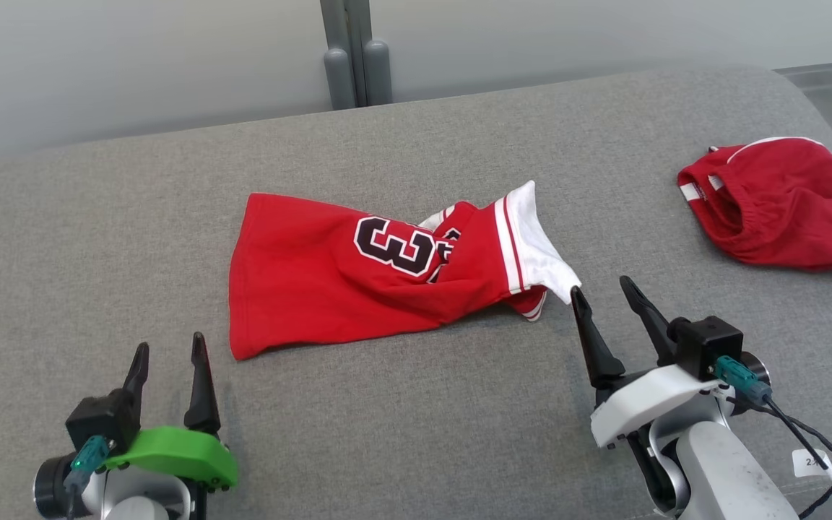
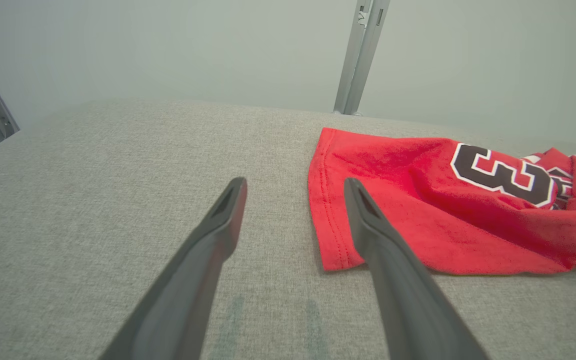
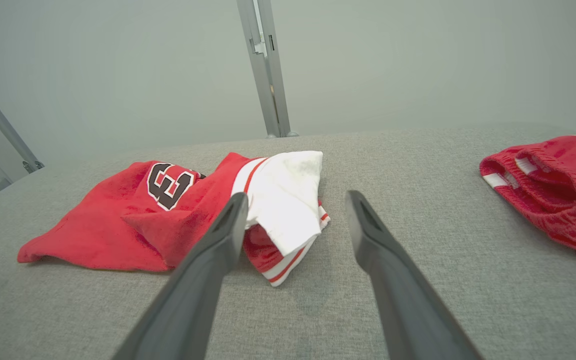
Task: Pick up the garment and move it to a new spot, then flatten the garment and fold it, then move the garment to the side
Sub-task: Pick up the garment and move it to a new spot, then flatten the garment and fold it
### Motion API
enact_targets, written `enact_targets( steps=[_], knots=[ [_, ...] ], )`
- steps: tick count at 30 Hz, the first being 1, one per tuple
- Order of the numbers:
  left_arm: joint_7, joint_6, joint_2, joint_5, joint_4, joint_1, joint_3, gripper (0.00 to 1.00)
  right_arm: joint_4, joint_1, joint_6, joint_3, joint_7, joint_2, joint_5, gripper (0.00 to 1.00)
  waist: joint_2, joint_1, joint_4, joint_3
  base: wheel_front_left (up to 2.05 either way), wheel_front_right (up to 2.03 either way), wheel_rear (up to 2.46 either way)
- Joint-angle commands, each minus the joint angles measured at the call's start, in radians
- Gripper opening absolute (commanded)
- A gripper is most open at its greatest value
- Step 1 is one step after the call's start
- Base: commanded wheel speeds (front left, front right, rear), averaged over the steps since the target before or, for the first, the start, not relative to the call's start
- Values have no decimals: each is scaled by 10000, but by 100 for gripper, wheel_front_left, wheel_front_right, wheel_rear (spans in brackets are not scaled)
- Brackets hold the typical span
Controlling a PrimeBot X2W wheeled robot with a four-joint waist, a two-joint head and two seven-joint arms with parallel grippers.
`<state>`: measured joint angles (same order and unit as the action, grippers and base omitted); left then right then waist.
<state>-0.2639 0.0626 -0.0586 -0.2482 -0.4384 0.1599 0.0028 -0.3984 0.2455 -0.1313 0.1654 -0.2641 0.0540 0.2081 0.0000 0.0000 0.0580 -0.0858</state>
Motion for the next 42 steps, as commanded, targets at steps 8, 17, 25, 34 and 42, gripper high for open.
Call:
enact_targets(
  steps=[8,17,25,34,42],
  knots=[
    [0,85,69,279,530,-1070,384,100,-160,-329,12,-239,2,55,-125,100,0,0,-28,239,0,0,0],
    [0,77,68,43,649,-702,-313,100,-416,-230,12,-297,2,124,-127,100,0,0,-402,-131,0,0,0],
    [0,6,62,-121,669,-415,-900,100,-967,231,12,-549,0,131,-94,100,0,0,-1146,-606,0,0,0],
    [0,52,64,-298,630,-487,-790,100,-1066,450,12,-1169,0,117,-783,100,0,0,-1570,-802,0,0,0],
    [0,49,63,-661,618,-299,-990,100,-1150,764,12,-1420,1,84,-1080,41,0,0,-1581,-1048,0,0,0]
  ],
)
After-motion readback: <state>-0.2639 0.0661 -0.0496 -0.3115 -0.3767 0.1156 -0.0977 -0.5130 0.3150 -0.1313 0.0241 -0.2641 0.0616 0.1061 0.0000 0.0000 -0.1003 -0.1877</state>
